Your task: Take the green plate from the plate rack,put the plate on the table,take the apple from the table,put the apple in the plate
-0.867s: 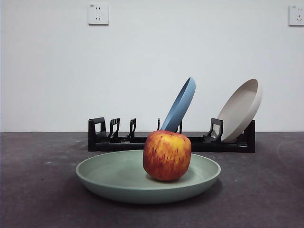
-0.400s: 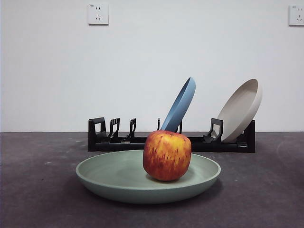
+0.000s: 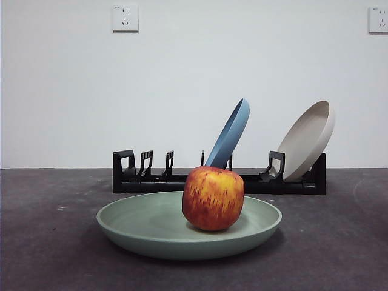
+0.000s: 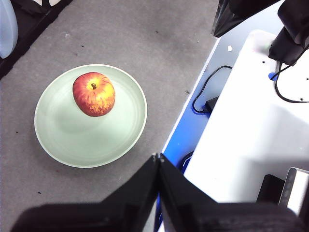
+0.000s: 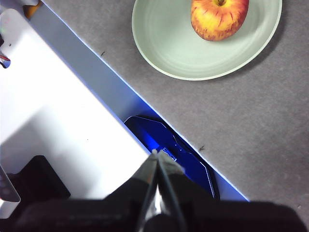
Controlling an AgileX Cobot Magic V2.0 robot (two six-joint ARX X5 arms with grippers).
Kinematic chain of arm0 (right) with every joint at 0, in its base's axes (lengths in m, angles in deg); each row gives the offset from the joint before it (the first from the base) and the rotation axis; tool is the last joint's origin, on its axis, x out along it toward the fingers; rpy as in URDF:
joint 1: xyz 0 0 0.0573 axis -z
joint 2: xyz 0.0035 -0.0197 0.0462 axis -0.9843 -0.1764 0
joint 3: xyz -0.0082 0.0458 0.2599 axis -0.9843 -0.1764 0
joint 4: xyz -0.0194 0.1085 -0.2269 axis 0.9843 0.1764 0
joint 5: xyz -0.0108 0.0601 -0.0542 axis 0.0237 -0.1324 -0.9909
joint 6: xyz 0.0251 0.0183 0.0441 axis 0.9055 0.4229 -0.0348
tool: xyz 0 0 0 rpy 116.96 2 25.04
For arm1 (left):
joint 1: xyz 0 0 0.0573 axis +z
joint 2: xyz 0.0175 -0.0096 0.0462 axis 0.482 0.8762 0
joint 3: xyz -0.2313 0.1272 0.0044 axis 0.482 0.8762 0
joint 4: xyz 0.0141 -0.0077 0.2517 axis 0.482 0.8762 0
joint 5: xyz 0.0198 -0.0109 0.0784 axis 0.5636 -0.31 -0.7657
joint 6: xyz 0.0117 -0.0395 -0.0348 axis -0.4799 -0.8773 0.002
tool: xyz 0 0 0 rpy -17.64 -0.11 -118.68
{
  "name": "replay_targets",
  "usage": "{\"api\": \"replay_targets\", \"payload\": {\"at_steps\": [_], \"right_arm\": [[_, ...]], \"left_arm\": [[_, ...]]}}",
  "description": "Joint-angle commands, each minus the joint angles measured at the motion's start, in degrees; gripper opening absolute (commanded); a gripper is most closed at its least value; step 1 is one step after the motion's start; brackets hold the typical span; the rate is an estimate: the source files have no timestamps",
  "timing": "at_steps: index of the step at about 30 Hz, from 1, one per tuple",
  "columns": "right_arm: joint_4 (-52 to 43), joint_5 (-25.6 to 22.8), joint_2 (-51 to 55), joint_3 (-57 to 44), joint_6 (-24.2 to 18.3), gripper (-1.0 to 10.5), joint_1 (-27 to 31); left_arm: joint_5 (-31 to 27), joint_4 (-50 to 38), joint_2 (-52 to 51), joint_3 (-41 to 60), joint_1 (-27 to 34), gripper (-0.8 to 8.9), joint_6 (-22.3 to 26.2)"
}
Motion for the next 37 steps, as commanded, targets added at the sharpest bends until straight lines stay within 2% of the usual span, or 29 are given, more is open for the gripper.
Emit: {"api": "replay_targets", "payload": {"at_steps": [1, 9, 12, 15, 17, 20, 25, 32, 37], "right_arm": [[-0.1, 0.0, 0.1, -0.1, 0.4, 0.0, -0.1], [-0.1, 0.0, 0.1, -0.1, 0.4, 0.0, -0.1], [-0.1, 0.0, 0.1, -0.1, 0.4, 0.0, -0.1], [-0.1, 0.0, 0.1, -0.1, 0.4, 0.0, -0.1], [-0.1, 0.0, 0.1, -0.1, 0.4, 0.0, -0.1], [-0.1, 0.0, 0.1, -0.1, 0.4, 0.0, -0.1], [-0.1, 0.0, 0.1, -0.1, 0.4, 0.0, -0.1], [-0.1, 0.0, 0.1, -0.1, 0.4, 0.0, -0.1], [-0.1, 0.0, 0.1, -0.1, 0.4, 0.0, -0.1]], "left_arm": [[-0.1, 0.0, 0.0, -0.1, 0.0, -0.03, -0.1], [-1.6, -1.5, -0.6, -0.1, 0.9, -0.03, 0.6], [-3.5, -6.3, -1.5, -0.1, 4.0, -0.03, 4.8], [-2.8, -15.4, -3.5, 0.0, 10.7, -0.03, 11.5], [-2.0, -22.1, -5.1, 0.1, 16.9, -0.03, 13.5], [1.3, -29.0, -7.5, 0.1, 27.0, -0.03, 13.7], [5.7, -33.9, -13.3, 1.9, 43.2, -0.03, 13.7], [5.8, -48.6, -26.6, 18.2, 59.6, -0.03, 14.1], [6.0, -58.7, -35.7, 34.0, 67.5, -0.03, 13.6]]}}
